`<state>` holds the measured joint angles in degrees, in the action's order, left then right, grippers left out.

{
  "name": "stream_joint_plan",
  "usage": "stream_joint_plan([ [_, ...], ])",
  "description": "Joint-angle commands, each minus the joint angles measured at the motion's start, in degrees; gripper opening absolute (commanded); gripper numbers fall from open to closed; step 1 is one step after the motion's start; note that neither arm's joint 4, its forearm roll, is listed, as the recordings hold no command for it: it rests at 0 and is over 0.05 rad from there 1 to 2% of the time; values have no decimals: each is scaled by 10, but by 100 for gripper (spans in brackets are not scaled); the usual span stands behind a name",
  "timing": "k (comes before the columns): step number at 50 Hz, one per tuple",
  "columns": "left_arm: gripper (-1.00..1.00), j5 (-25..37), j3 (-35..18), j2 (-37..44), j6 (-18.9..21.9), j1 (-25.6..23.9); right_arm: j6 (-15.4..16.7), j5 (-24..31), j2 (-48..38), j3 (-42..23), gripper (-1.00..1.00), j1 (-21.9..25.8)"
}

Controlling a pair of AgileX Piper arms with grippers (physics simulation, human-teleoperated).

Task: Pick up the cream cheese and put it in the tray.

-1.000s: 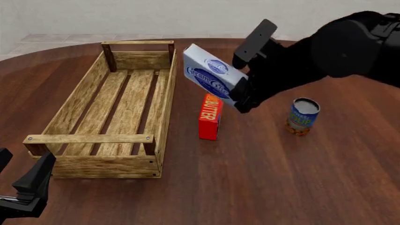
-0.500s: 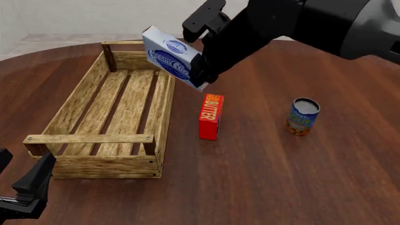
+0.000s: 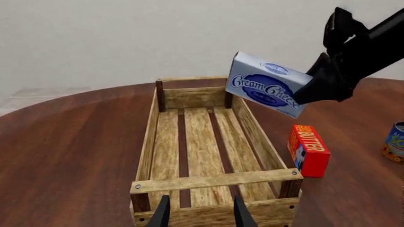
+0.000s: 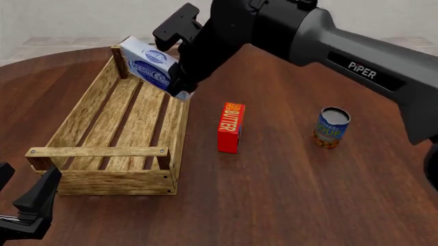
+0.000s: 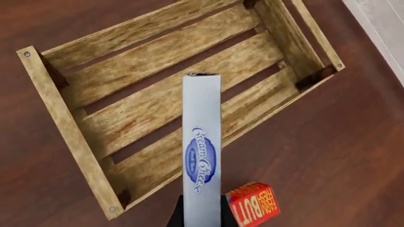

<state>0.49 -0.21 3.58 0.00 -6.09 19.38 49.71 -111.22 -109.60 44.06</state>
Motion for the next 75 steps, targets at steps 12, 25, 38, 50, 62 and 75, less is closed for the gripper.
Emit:
stream_joint_plan([
  [12,100,12,-2,-11,-7,-4,-39,4,-107,-119,-100,32],
  [25,100,15,-3,-12,-12,-7,-38,55,-200,-241,-100,36],
  [38,100,14,-4,-11,-17,-9,-15,199,-353,-506,-100,29],
  [50,100,20,-8,-12,-23,-12,-10,198,-396,-519,-100,29],
  [62,100,14,-6,-7,-34,-8,-25,188,-415,-525,-100,45],
  [75,100,14,-7,-5,-40,-12,-10,182,-429,-524,-100,50],
])
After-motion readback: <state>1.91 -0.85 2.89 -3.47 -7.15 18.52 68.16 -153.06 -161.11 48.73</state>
